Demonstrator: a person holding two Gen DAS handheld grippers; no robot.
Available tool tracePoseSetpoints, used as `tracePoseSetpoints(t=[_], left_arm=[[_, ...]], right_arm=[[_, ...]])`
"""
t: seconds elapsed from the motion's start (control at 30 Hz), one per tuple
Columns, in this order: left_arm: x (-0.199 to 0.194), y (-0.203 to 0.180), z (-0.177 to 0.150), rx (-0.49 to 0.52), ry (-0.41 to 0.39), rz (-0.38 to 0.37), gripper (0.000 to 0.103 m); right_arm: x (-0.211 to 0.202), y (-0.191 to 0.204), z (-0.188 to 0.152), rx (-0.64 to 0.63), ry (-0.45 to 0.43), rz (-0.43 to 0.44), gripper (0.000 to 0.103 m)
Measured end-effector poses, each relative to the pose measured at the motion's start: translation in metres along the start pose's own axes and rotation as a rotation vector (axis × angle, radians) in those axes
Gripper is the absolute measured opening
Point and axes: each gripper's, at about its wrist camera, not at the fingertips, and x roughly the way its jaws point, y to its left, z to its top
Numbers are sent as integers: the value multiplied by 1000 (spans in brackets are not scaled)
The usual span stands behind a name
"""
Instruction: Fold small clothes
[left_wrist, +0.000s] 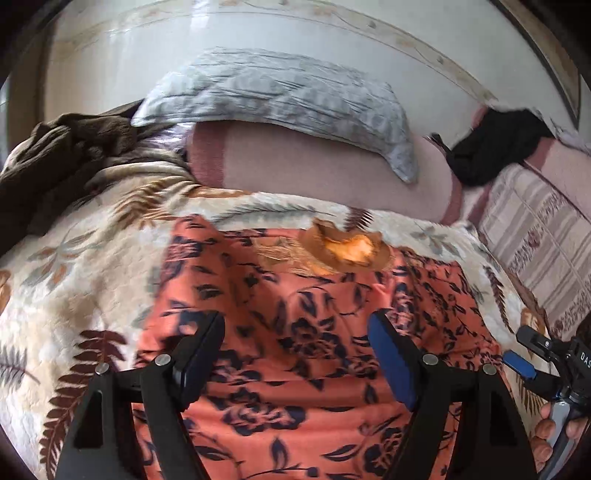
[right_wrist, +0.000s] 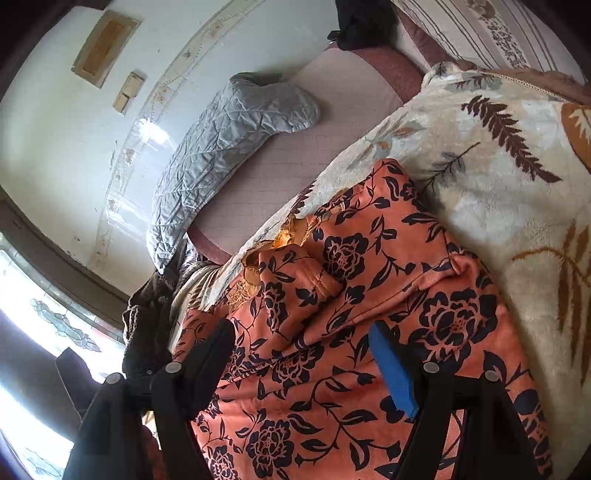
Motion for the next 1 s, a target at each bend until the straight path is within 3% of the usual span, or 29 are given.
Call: tracePoseSetpoints(t=[0.07, 0.13, 0.2, 0.27, 0.33, 0.43, 0.5, 0.57, 0.6, 0.7, 0.83, 0.9, 0.93, 0.97, 1.0], left_arm=[[-2, 32, -3, -65, -22, 71, 82], [2, 58, -7, -123, -21, 92, 82], [5, 80, -12, -188, -23, 96, 82], [5, 97, -16, -240, -17, 92, 82], [8, 107, -17, -289, -1, 75, 82], [7, 113, -16, -310, -22, 94, 82], [7, 116, -15, -327, -16, 71, 82], [8, 117, -14, -336, -6, 53, 82], [8, 117, -14, -335, -6, 50, 82], [8, 119, -12, -335, -11, 69, 82], [12, 120, -11, -343, -9, 78, 82], [17, 117, -11, -323, 0, 85, 82], [20, 114, -11, -309, 5, 87, 82], [24, 112, -11, -297, 13, 92, 82], [28, 109, -10, -288, 22, 94, 82]], right_arm=[[9, 1, -5, -13, 22, -16, 78], [23, -4, -5, 64, 66, -5, 79], [39, -2, 4, 111, 94, 15, 79], [60, 7, 23, 81, 99, -17, 78], [90, 2, 36, 159, 176, -28, 74], [126, -3, 35, 242, 278, -63, 68], [140, -5, 29, 260, 298, -112, 65], [147, -2, 27, 250, 287, -169, 39], [149, 0, 28, 226, 279, -215, 7], [136, 36, 36, 66, 189, -304, 5], [68, 110, 52, -186, -94, -274, 5], [40, 108, 48, -225, -215, -316, 6], [39, 92, 43, -206, -221, -343, 7], [50, 71, 37, -185, -177, -384, 9], [68, 45, 31, -158, -88, -419, 17]])
